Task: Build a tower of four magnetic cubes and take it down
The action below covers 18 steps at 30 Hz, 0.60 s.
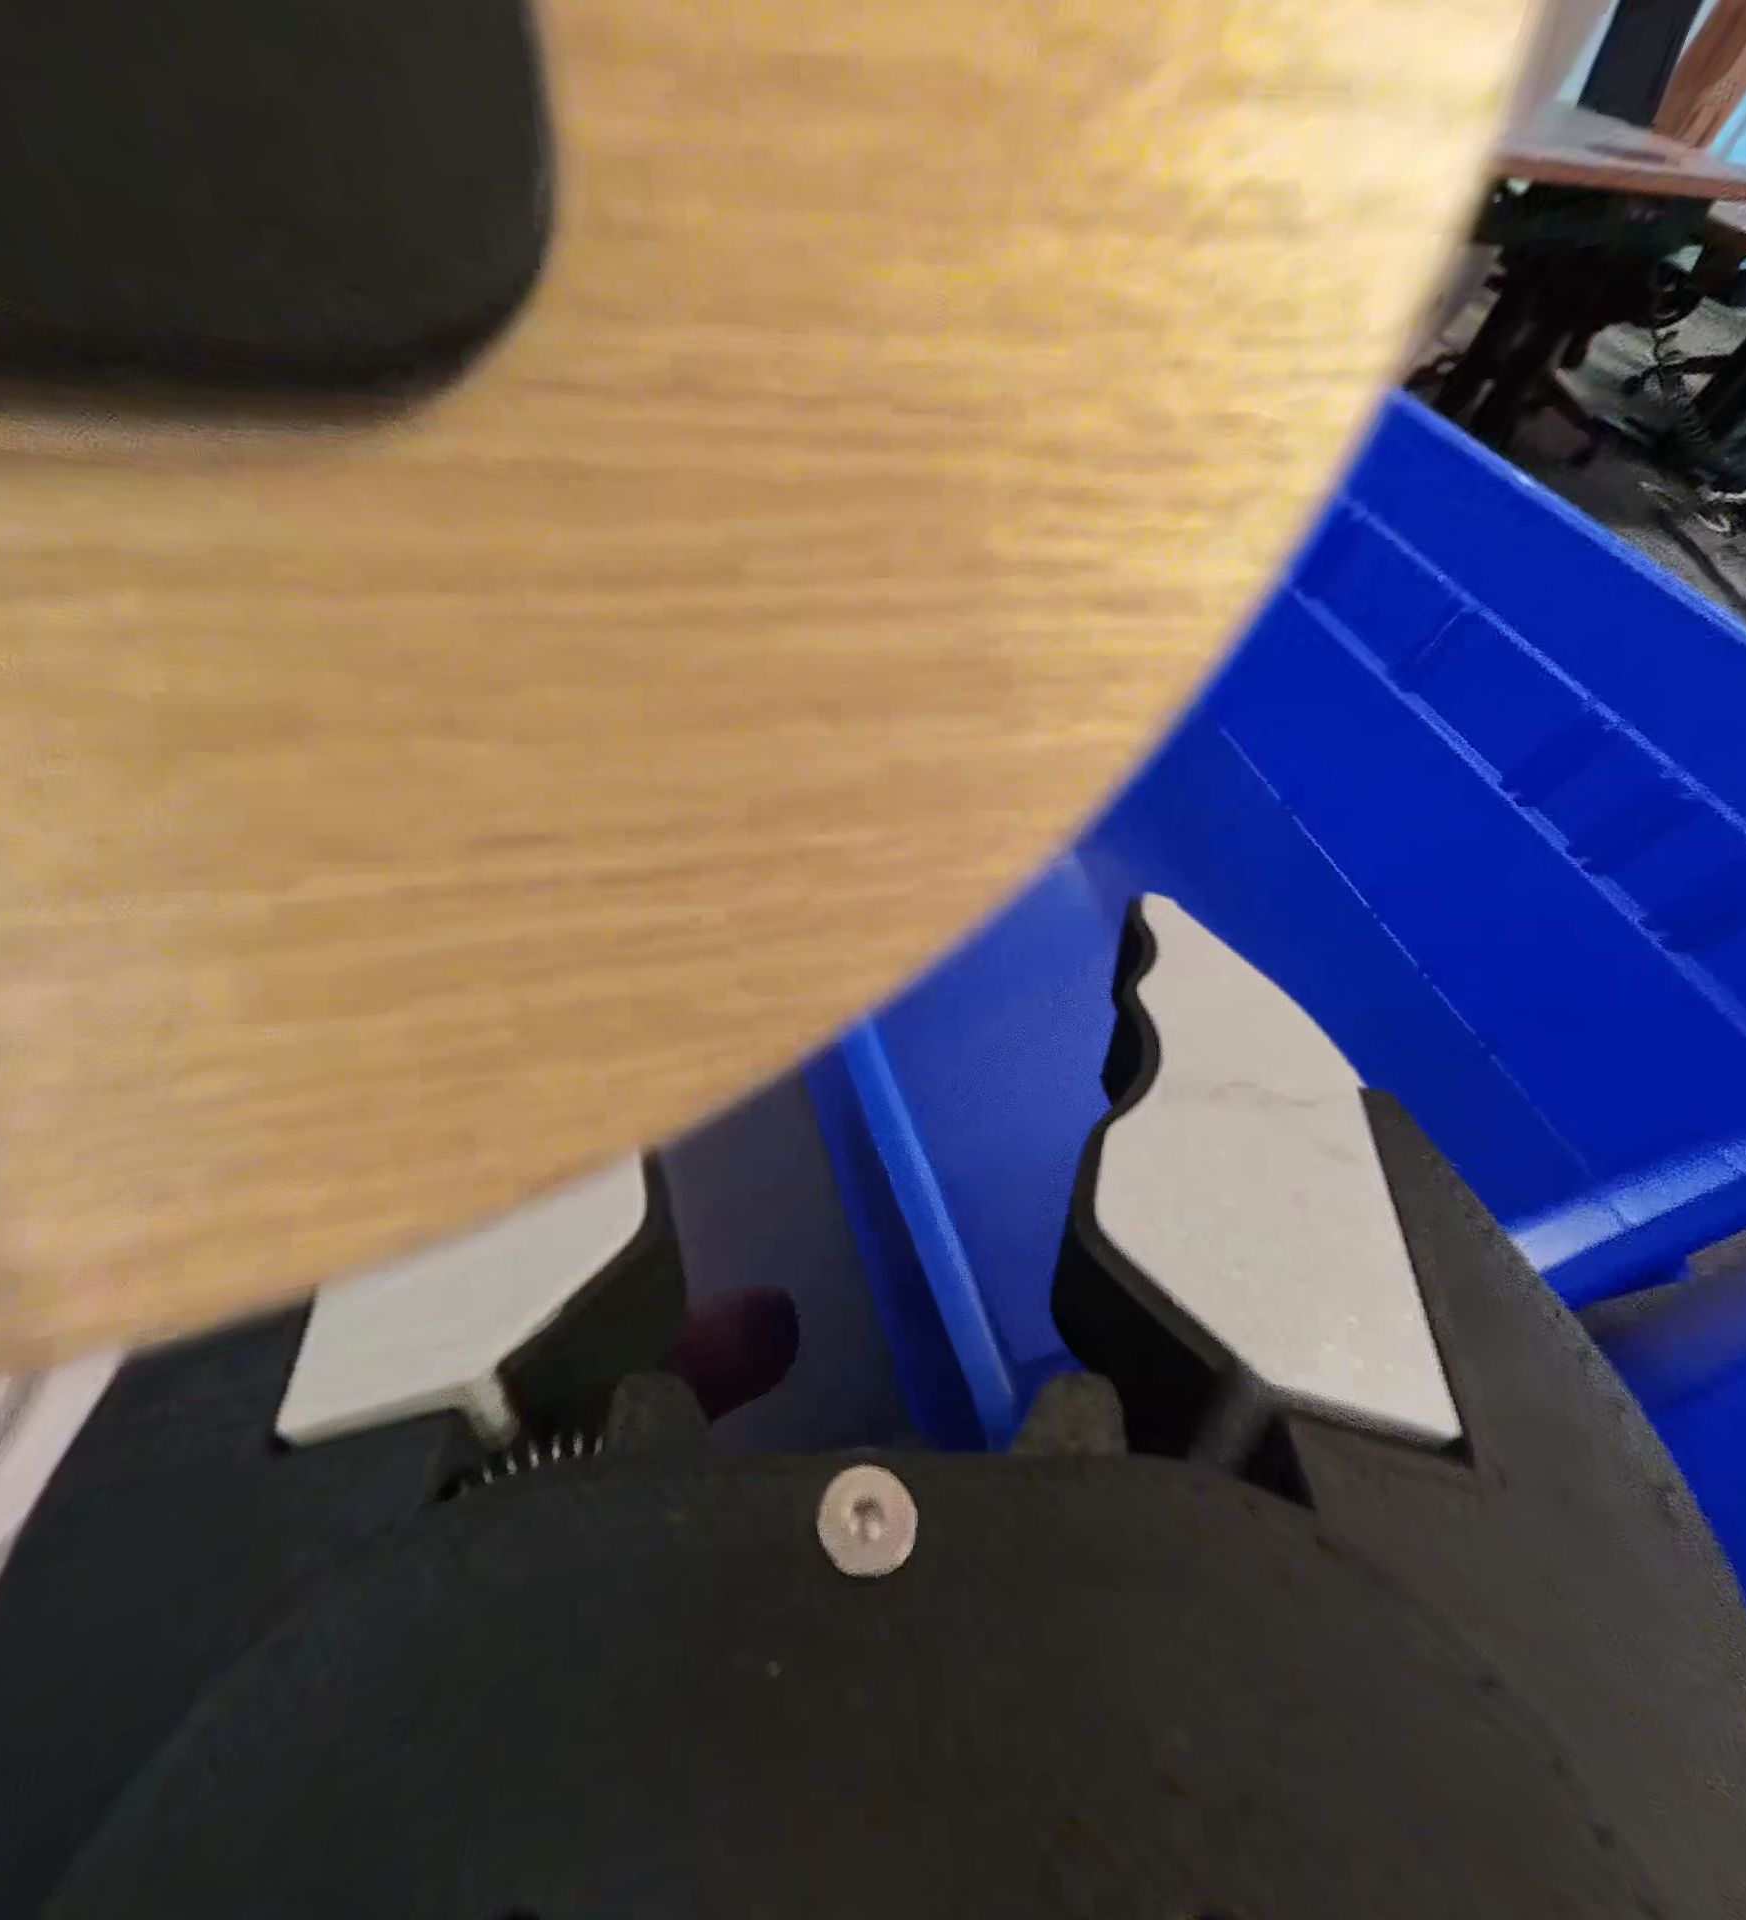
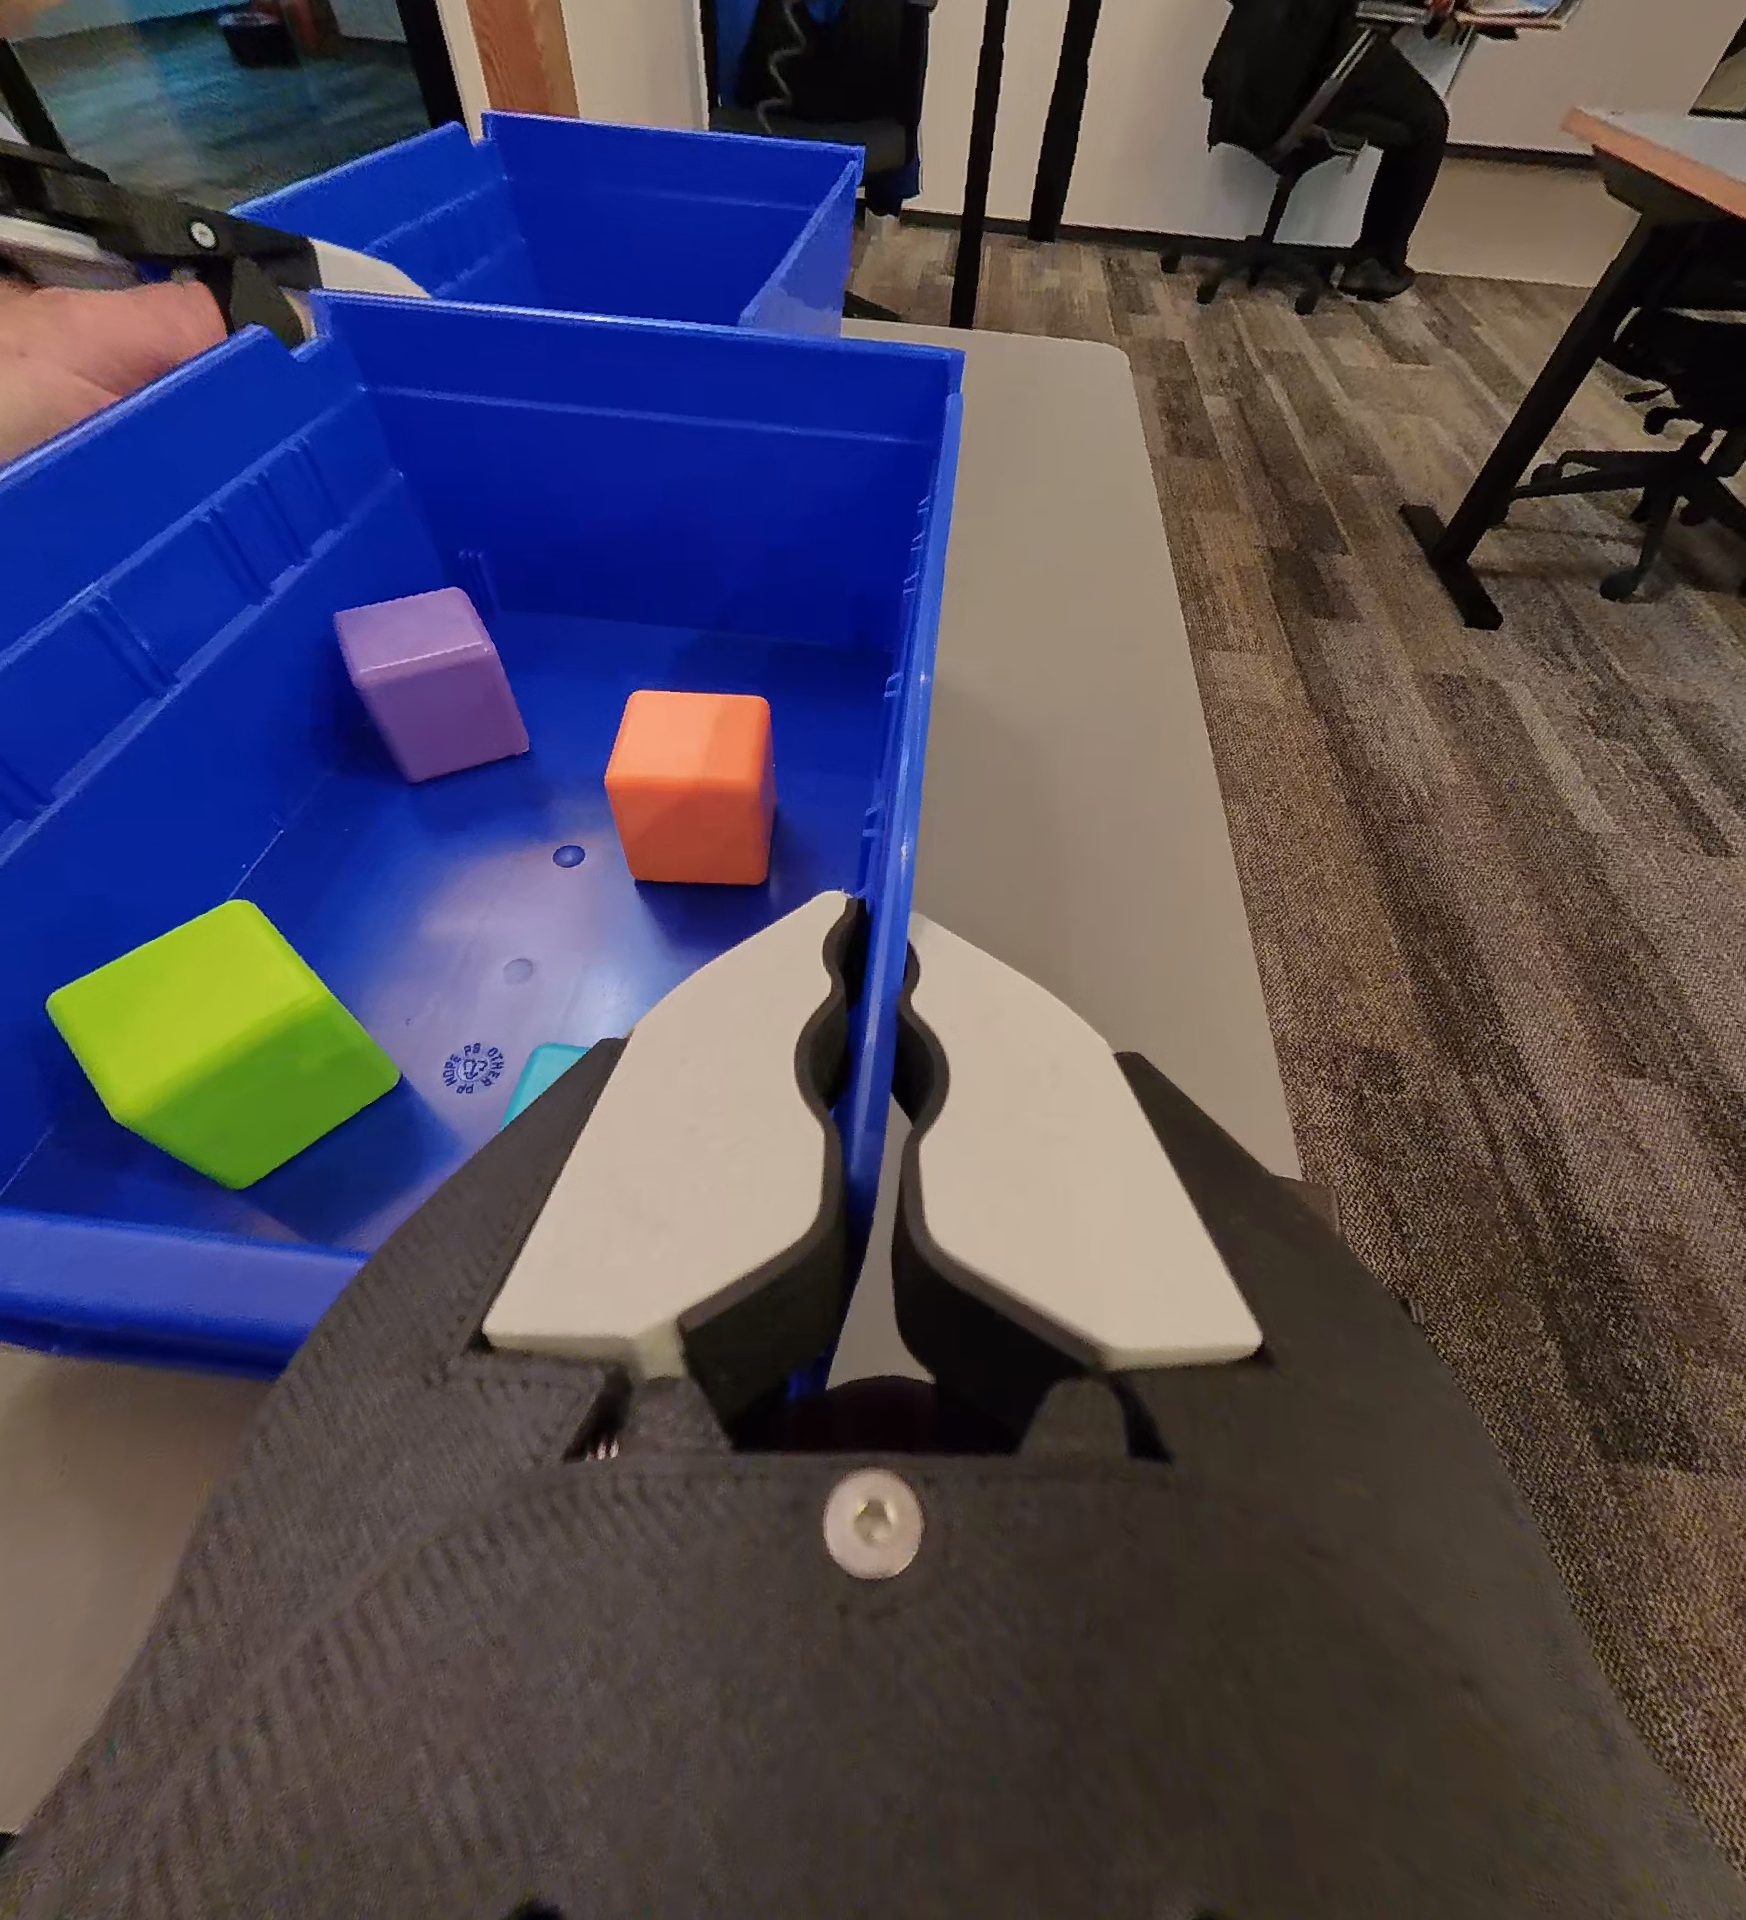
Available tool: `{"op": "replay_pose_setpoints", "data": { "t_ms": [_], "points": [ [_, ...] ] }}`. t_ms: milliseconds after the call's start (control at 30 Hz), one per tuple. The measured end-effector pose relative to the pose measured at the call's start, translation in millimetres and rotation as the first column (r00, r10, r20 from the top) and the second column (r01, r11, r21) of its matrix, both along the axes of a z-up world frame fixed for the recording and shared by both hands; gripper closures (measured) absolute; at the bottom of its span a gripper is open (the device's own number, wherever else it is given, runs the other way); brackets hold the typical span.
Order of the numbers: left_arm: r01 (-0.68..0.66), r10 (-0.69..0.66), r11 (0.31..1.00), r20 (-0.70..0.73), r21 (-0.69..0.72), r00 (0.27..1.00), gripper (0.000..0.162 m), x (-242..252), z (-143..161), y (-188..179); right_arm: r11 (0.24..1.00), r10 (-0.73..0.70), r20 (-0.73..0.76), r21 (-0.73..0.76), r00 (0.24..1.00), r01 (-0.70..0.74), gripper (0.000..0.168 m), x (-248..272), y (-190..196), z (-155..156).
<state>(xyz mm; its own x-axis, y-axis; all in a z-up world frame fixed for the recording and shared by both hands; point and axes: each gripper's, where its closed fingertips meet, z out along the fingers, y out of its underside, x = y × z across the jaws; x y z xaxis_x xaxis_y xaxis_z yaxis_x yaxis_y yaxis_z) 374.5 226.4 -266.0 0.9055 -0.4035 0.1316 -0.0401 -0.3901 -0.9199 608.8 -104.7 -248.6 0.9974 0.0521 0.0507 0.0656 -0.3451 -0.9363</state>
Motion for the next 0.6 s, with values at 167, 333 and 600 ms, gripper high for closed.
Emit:
{"op": "replay_pose_setpoints", "data": {
  "t_ms": [167, 333, 600],
  "points": [
    [0.003, -0.003, 1.000, -0.013, -0.013, 1.000, 0.055, -6.5, 3.8, -6.0, 1.000, 0.003, 0.000, 0.002, 1.000, -0.003, 0.166, -0.5, 1.1, 0.0],
    [0.015, -0.015, 1.000, -0.048, -0.015, 0.999, 0.053, -16.9, 4.0, -20.2, 1.000, 0.007, 0.004, 0.008, 1.000, -0.007, 0.166, -4.5, 1.8, 0.1],
    [0.085, -0.087, 0.995, -0.032, -0.057, 0.996, 0.058, -41.5, 6.2, -74.9, 1.000, 0.027, 0.016, 0.007, 1.000, -0.027, 0.166, -20.1, 2.0, 0.1]
  ]
}}
